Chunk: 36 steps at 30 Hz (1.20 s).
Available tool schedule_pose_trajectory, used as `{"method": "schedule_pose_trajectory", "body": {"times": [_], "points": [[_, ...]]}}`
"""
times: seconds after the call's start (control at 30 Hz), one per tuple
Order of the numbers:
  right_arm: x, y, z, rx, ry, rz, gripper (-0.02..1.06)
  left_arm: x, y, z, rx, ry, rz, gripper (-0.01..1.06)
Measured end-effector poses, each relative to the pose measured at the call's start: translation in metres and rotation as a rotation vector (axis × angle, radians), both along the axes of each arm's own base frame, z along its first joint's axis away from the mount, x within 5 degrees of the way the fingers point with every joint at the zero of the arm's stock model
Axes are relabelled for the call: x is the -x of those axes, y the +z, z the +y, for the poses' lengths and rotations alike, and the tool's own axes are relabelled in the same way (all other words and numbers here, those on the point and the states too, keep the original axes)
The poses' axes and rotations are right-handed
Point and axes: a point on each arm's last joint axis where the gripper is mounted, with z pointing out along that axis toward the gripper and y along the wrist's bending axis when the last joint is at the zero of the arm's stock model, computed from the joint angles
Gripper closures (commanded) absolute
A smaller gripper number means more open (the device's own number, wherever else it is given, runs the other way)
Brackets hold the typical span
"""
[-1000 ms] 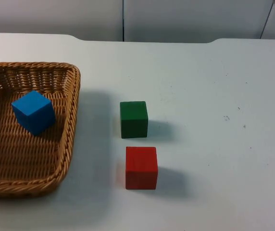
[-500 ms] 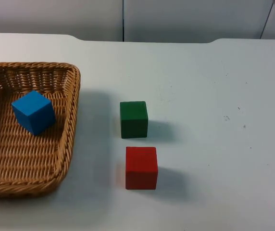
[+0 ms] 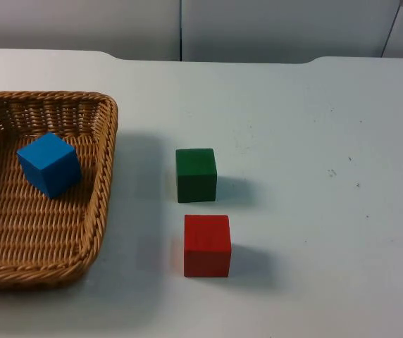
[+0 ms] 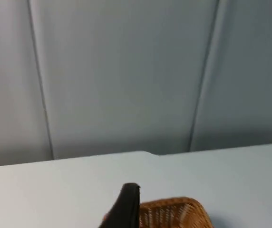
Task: Pick up the basket with the left hand and place the blue cube into the basket with the right hand.
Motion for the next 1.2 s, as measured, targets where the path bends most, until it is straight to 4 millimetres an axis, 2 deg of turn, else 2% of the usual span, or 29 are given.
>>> {"method": "schedule_pose_trajectory", "body": {"times": [0.03,0.17,0.2,0.5,0.53,0.6,0.67,0.87,1.0,1.1,1.2], "points": [[0.000,0.000,0.000,0.000,0.000,0.000,0.06,0.000,0.000,0.000,0.000,0.000,0.000,0.18],[0.000,-0.001,0.000,0.005,0.000,0.004,0.06,0.033,-0.007,-0.003,-0.020,-0.032,0.042,0.18],[0.000,-0.001,0.000,0.005,0.000,0.004,0.06,0.033,-0.007,-0.003,-0.020,-0.032,0.042,0.18],[0.003,-0.009,-0.002,0.080,0.005,0.074,0.06,0.097,-0.028,0.011,-0.045,0.163,0.065,0.18],[0.003,-0.009,-0.002,0.080,0.005,0.074,0.06,0.097,-0.028,0.011,-0.045,0.163,0.065,0.18],[0.004,-0.013,-0.003,0.111,0.007,0.101,0.06,0.115,-0.035,0.014,-0.039,0.210,0.050,0.18],[0.005,-0.016,-0.004,0.136,0.009,0.128,0.06,0.122,-0.040,0.018,-0.046,0.249,0.048,0.18],[0.008,-0.019,-0.007,0.170,0.013,0.163,0.06,0.115,-0.059,0.023,-0.031,0.309,0.153,0.18],[0.022,-0.017,-0.024,0.169,0.019,0.161,0.06,0.098,-0.090,0.024,-0.029,0.314,0.288,0.18],[0.032,-0.014,-0.035,0.150,0.022,0.143,0.06,0.092,-0.101,0.024,-0.033,0.314,0.332,0.18],[0.039,-0.013,-0.043,0.135,0.021,0.138,0.06,0.091,-0.103,0.024,-0.032,0.312,0.334,0.18]]}}
